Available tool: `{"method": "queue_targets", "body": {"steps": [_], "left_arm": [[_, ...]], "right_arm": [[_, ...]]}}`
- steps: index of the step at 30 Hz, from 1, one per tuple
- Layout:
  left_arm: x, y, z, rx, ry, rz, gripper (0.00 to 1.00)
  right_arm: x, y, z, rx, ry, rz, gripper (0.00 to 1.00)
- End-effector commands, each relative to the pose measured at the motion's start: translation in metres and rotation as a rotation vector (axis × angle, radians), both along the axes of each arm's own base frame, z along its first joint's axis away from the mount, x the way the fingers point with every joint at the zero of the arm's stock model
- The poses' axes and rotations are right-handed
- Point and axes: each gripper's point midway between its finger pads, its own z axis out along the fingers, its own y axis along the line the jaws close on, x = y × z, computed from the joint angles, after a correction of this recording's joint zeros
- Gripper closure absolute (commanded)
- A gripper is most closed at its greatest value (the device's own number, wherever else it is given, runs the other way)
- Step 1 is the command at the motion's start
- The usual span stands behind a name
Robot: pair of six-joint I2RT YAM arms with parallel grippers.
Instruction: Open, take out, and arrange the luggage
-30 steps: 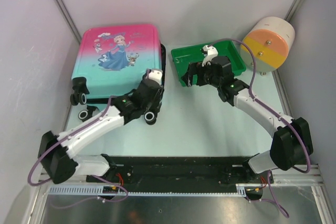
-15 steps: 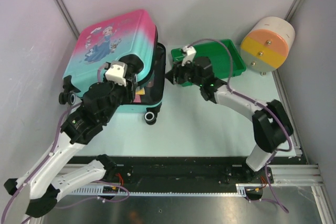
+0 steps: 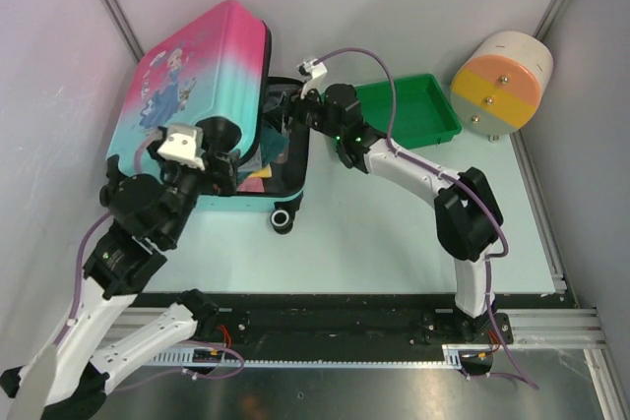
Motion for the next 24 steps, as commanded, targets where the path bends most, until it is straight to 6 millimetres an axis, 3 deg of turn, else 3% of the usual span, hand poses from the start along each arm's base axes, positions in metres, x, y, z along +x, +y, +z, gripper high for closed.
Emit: {"method": "queue_targets", "body": {"steps": [1, 2, 4, 5, 6, 7, 8, 10, 14, 17, 20, 24], "left_arm": [[-0.002, 0.050, 0.079, 0.078, -0.254, 0.204, 0.00], [-0.008, 0.057, 0.098, 0.096, -0.304, 0.218, 0.00], [-0.023, 0.054, 0.117, 0.197, -0.380, 0.137, 0.00], [-0.040, 0.021, 0.126, 0.252, -0.447, -0.087, 0.01], [-0.049, 0.006, 0.121, 0.332, -0.465, -0.204, 0.02], [-0.059, -0.010, 0.096, 0.395, -0.407, -0.336, 0.03], [-0.075, -0.033, 0.089, 0.401, -0.405, -0.504, 0.05], [-0.079, -0.048, 0.055, 0.409, -0.257, -0.621, 0.08], [-0.067, -0.076, -0.016, 0.405, 0.025, -0.741, 0.19], [-0.057, -0.080, -0.064, 0.441, 0.162, -0.728, 0.25], [-0.037, -0.075, -0.096, 0.482, 0.242, -0.628, 0.26], [-0.005, -0.047, -0.107, 0.528, 0.254, -0.394, 0.25]], "right_arm": [[-0.012, 0.016, 0.063, 0.133, -0.127, 0.034, 0.41], [-0.013, 0.017, 0.062, 0.134, -0.127, 0.038, 0.41], [-0.015, 0.021, 0.061, 0.133, -0.127, 0.053, 0.41], [-0.018, 0.024, 0.065, 0.139, -0.134, 0.062, 0.40], [-0.022, 0.028, 0.064, 0.139, -0.139, 0.077, 0.40], [-0.024, 0.032, 0.066, 0.144, -0.148, 0.086, 0.40], [-0.026, 0.036, 0.070, 0.151, -0.157, 0.092, 0.40], [-0.031, 0.043, 0.073, 0.155, -0.169, 0.106, 0.39], [-0.036, 0.053, 0.082, 0.164, -0.196, 0.117, 0.39], [-0.038, 0.055, 0.091, 0.171, -0.215, 0.120, 0.38], [-0.040, 0.056, 0.098, 0.182, -0.232, 0.123, 0.38], [-0.041, 0.058, 0.110, 0.200, -0.259, 0.128, 0.37]]}}
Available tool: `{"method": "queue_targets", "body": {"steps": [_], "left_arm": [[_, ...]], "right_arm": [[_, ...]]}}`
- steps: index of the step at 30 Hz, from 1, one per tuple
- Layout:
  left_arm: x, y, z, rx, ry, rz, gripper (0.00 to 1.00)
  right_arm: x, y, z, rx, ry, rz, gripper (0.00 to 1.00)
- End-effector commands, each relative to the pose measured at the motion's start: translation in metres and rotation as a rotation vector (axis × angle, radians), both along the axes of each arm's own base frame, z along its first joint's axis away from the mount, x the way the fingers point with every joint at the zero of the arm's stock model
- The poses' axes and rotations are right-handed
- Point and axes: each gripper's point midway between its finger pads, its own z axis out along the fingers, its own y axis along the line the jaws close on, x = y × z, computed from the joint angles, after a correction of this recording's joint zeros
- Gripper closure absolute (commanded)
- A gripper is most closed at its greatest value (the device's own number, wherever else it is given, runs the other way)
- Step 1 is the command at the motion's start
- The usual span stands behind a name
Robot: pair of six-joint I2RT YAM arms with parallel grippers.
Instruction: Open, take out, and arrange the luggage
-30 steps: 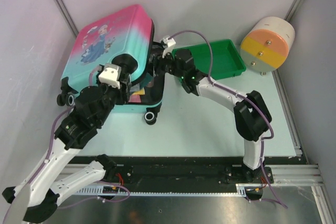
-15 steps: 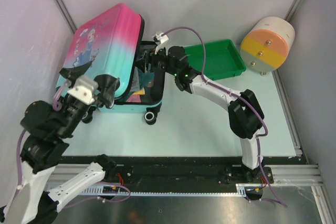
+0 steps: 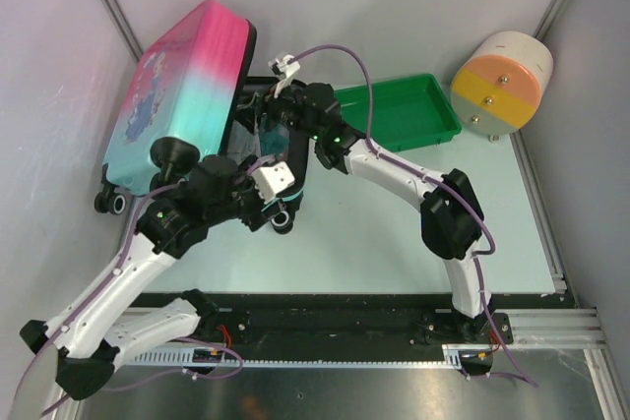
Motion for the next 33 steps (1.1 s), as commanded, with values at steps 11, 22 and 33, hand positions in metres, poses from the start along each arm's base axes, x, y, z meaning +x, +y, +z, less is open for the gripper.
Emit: {"method": "queue_targets", "body": {"steps": [11, 22, 33], "left_arm": [[0.087, 0.162, 0.106, -0.121, -0.340, 0.743, 0.25], [0.100, 0.226, 0.140, -0.168, -0.408, 0.907, 0.23], [0.099, 0.186, 0.088, -0.220, -0.198, 0.632, 0.00]], "right_arm": [[-0.011, -0.004, 0.084, 0.123, -0.205, 0.009, 0.28], [-0.031, -0.030, -0.084, -0.494, -0.118, 0.223, 0.02], [-0.023, -0.082, -0.135, -0.664, -0.043, 0.176, 0.00]]}}
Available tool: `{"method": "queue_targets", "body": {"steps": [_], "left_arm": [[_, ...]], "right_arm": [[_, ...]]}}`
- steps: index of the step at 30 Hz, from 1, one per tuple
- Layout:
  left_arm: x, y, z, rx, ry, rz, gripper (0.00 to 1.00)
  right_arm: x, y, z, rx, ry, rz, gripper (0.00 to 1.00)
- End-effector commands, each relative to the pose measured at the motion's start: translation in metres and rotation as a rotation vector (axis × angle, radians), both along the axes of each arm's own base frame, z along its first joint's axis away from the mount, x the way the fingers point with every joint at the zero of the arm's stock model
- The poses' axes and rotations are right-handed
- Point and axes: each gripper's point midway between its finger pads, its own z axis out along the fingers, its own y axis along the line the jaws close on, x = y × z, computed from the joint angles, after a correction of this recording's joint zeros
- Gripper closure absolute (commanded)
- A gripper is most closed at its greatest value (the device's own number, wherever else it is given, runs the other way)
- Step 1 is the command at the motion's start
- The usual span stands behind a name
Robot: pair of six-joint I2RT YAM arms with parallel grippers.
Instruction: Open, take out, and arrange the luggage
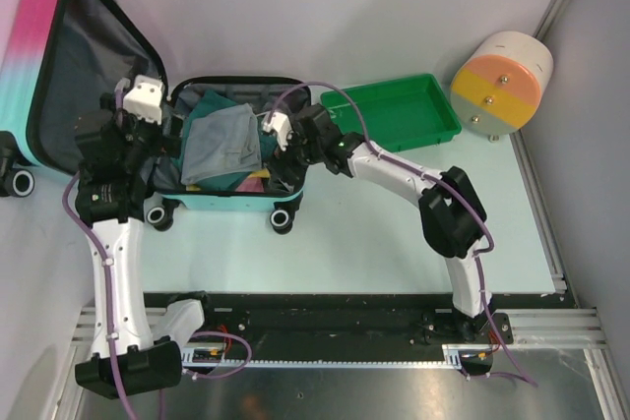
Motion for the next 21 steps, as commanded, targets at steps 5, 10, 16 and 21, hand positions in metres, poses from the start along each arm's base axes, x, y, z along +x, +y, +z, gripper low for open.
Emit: {"method": "queue_targets", "body": {"steps": [5, 10, 16, 21], "left_arm": [[-0.011, -0.076, -0.057, -0.162, 0.192, -0.422, 0.00], [-0.023, -0.108, -0.088, -0.147, 0.304, -0.556, 0.00], [-0.040, -0.142, -0.109, -0.058, 0.351, -0.660, 0.00], [-0.039, -0.141, -0.114, -0.067, 0.381, -0.649, 0.00]], "right_arm": [[0.033, -0.081, 0.061, -0.002, -0.125, -0.110, 0.00], [0.062, -0.174, 0.028, -0.178, -0.103, -0.147, 0.00], [0.109, -0.270, -0.012, -0.368, -0.182, -0.132, 0.00], [0.134, -0.303, -0.050, -0.530, -0.252, -0.013, 0.00]]}}
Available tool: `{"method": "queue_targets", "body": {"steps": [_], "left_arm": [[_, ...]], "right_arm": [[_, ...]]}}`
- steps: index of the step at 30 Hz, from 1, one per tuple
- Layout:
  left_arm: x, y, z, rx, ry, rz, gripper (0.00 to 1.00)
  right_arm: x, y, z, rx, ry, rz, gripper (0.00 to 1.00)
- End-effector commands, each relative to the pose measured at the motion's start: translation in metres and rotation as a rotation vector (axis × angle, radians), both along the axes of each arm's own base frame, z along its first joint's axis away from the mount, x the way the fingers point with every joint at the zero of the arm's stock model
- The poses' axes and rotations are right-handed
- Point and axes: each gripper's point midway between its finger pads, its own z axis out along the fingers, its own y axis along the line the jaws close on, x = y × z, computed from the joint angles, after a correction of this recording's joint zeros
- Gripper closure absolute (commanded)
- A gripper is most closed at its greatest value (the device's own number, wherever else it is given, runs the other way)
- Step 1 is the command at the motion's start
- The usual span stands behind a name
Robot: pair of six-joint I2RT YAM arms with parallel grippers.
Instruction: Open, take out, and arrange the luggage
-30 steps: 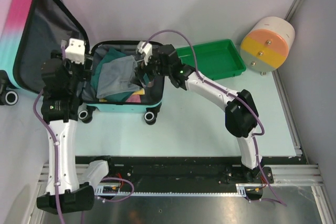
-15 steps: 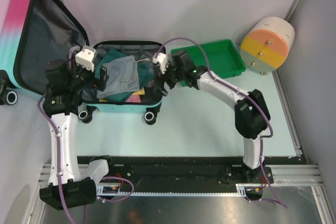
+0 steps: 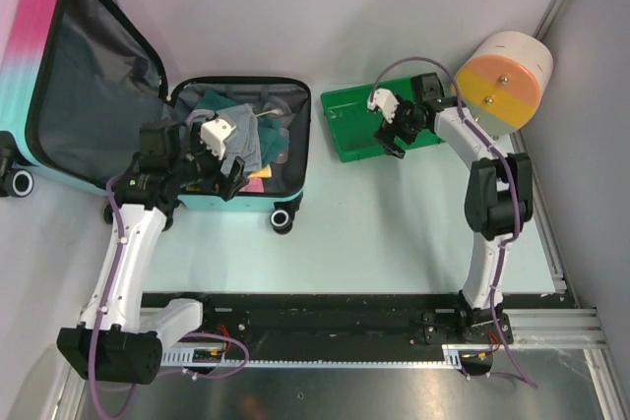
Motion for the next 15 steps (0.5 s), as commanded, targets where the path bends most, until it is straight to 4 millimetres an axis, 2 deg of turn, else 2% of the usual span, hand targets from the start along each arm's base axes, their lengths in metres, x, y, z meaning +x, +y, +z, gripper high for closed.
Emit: {"method": "queue_targets", "body": {"steps": [1, 3, 4, 5, 7, 8, 9, 10, 11, 12, 14, 15], "left_arm": [[-0.003, 0.001, 0.004, 0.030, -0.030, -0.028, 0.00], [-0.005, 0.005, 0.002, 0.044, -0.025, -0.013, 0.00], [-0.005, 0.008, 0.001, 0.057, -0.023, 0.002, 0.00], [-0.007, 0.009, -0.001, 0.064, -0.015, 0.003, 0.00], [-0.008, 0.012, -0.002, 0.073, -0.014, 0.014, 0.00], [-0.010, 0.013, -0.003, 0.079, -0.012, 0.021, 0.00], [-0.010, 0.014, -0.003, 0.076, -0.011, 0.032, 0.00], [-0.009, 0.015, -0.003, 0.072, -0.002, 0.044, 0.00], [-0.008, 0.018, -0.003, 0.077, 0.004, 0.069, 0.00], [-0.007, 0.019, -0.002, 0.065, 0.015, 0.093, 0.00], [-0.005, 0.021, 0.001, 0.059, 0.017, 0.115, 0.00], [-0.005, 0.020, 0.000, 0.046, 0.029, 0.124, 0.00]], "right_arm": [[0.012, -0.013, -0.035, -0.170, -0.038, 0.195, 0.00], [0.021, -0.016, -0.041, -0.188, -0.049, 0.218, 0.00], [0.023, -0.016, -0.058, -0.198, -0.019, 0.237, 0.00], [0.023, -0.015, -0.059, -0.198, 0.001, 0.249, 0.00], [0.021, -0.013, -0.068, -0.190, 0.035, 0.281, 0.07], [0.015, -0.011, -0.079, -0.185, 0.072, 0.298, 0.12], [0.014, -0.010, -0.081, -0.176, 0.079, 0.307, 0.17], [0.010, -0.003, -0.082, -0.152, 0.084, 0.328, 0.30], [0.005, -0.002, -0.081, -0.136, 0.098, 0.334, 0.36], [-0.005, 0.005, -0.083, -0.122, 0.118, 0.349, 0.50], [-0.022, 0.015, -0.072, -0.079, 0.131, 0.369, 0.61], [-0.030, 0.020, -0.070, -0.074, 0.137, 0.378, 0.72]]}}
